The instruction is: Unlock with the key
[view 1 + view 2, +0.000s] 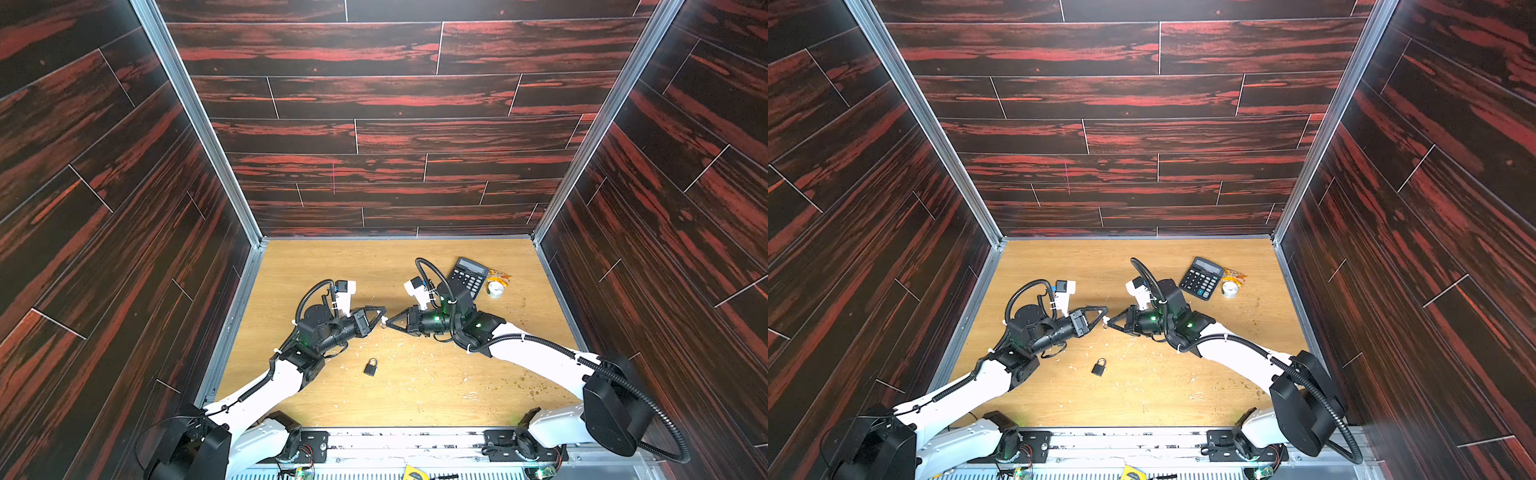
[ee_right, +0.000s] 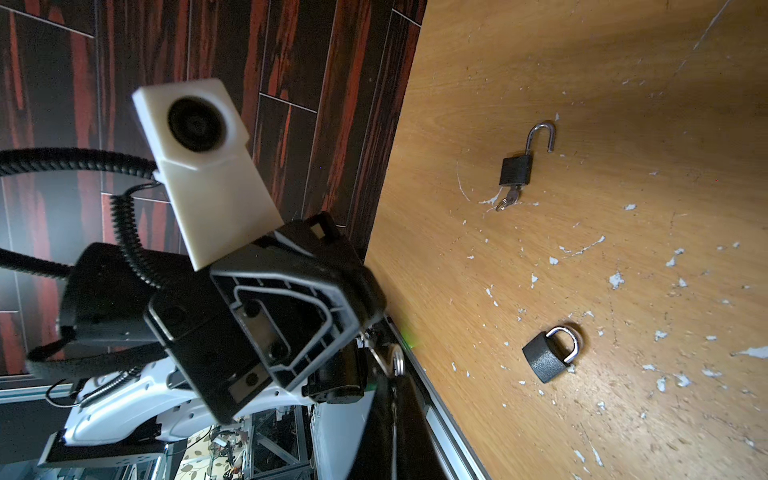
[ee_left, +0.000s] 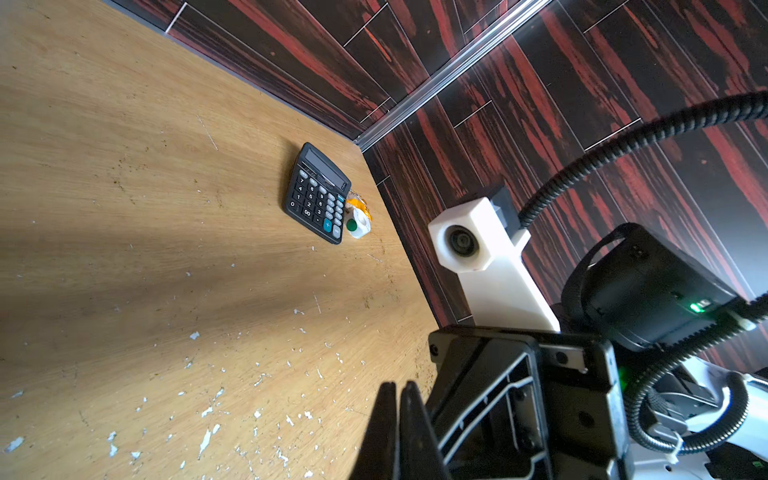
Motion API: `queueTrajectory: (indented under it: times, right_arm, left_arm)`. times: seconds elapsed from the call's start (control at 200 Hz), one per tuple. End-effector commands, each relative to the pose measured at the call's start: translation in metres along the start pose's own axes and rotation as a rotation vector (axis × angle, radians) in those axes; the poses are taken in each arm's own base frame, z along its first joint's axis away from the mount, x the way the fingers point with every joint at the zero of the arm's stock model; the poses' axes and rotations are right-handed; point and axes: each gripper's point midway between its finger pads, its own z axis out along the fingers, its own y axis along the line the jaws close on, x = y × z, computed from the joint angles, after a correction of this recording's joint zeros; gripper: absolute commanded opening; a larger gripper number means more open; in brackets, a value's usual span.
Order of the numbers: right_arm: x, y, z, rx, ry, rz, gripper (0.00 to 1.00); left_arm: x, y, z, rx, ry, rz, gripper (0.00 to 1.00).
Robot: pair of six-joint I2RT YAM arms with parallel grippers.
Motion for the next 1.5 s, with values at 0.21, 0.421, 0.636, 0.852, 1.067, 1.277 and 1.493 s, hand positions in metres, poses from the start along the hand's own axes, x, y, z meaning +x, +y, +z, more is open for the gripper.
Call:
queueTrajectory:
  times: [0.21, 0.421, 0.636, 0.852, 1.067, 1.277, 1.493]
  right_arm:
    - [0.0, 0.013, -0.023, 0.008, -0.041, -0.183, 0.29]
    - [0.002, 0.028, -0.029, -0.069, -0.034, -0.285, 0.39]
    - [-0.008, 0.024, -0.028, -0.09, -0.021, -0.291, 0.4]
    - [-0.011, 0.029, -0.024, -0.106, -0.011, -0.33, 0.39]
    - [-0.012, 0.033, -0.019, -0.146, 0.005, -0.34, 0.33]
    - [-0.017, 0.038, -0.019, -0.159, -0.008, -0.359, 0.29]
    - [-0.017, 0.037, -0.02, -0.148, -0.019, -0.367, 0.28]
  left_arm:
    - [-0.025, -0.028, -0.002, 0.056, -0.066, 0.109, 0.0]
    - [-0.029, -0.046, 0.001, 0.126, -0.069, 0.152, 0.0]
    - [-0.027, -0.059, 0.003, 0.165, -0.058, 0.187, 0.0]
    - [-0.026, -0.061, 0.005, 0.171, -0.047, 0.193, 0.0]
    - [-0.027, -0.066, 0.009, 0.186, -0.039, 0.198, 0.0]
    - [-0.025, -0.066, 0.011, 0.187, -0.027, 0.195, 0.0]
    - [-0.025, -0.066, 0.012, 0.188, -0.026, 0.194, 0.0]
